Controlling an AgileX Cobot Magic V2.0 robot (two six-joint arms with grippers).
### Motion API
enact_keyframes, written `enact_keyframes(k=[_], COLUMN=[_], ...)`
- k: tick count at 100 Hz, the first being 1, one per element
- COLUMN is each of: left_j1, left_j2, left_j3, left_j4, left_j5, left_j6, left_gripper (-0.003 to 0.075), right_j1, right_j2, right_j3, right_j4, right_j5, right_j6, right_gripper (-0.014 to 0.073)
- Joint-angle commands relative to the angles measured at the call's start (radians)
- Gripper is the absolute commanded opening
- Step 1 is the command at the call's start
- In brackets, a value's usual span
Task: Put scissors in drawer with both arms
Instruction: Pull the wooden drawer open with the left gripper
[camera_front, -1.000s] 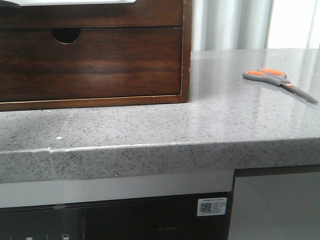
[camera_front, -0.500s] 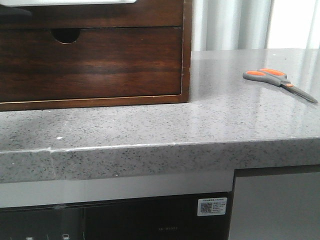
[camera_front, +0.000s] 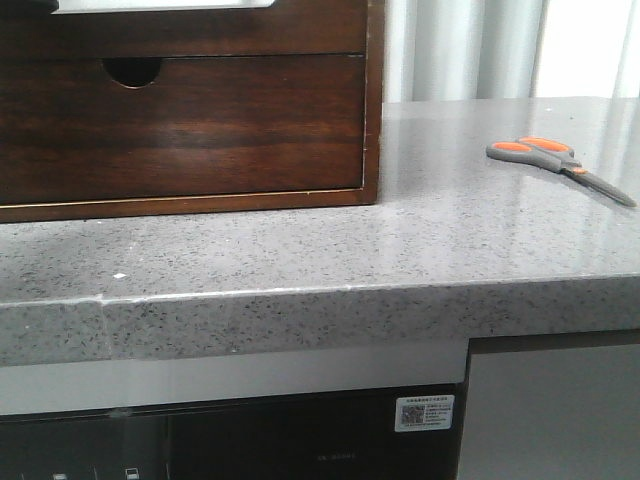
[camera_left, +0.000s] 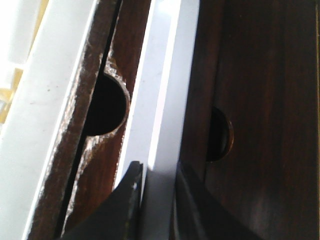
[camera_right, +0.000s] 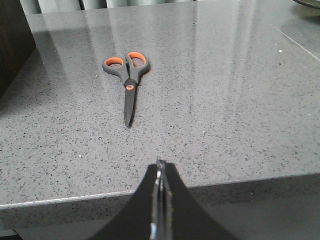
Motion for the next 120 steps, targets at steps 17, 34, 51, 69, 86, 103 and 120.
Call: enact_keyframes(k=[17, 34, 51, 69, 86, 103, 120], left_j1=[-0.008, -0.008, -0.008, -0.008, -0.008, -0.008, -0.008], left_j2=[-0.098, -0.162, -0.239, -0.350, -0.456, -0.528, -0.535], left_j3=[-0.014, 0.023, 0.098, 0.179, 0.256, 0.304, 0.308], left_j4=[-0.044, -0.044, -0.044, -0.044, -0.044, -0.044, -0.044], left_j5=[0.001, 0.013, 0.015, -0.008, -0.043, -0.043, -0.044], left_j6=[-0.058, -0.065, -0.067, -0.117, -0.128, -0.145, -0.145], left_gripper=[-0.0019, -0.0019, -0.0019, -0.0019, -0.0019, -0.0019, -0.0008], right_j1=[-0.001, -0.001, -0.001, -0.001, -0.001, -0.001, -0.001], right_j2=[0.017, 0.017, 0.017, 0.017, 0.017, 0.017, 0.017], right_j3=[-0.026, -0.026, -0.026, -0.026, -0.026, -0.026, -0.026], right_j4=[-0.008, -0.008, -0.008, -0.008, -0.008, -0.008, -0.008], right_j5=[-0.073, -0.073, -0.073, -0.073, -0.073, -0.070, -0.070], right_j6=[-0.007, -0.007, -0.007, -0.007, -0.007, -0.007, -0.007], right_gripper=[-0.0066, -0.0066, -0.0066, -0.0066, -0.0066, -0.0066, -0.0066])
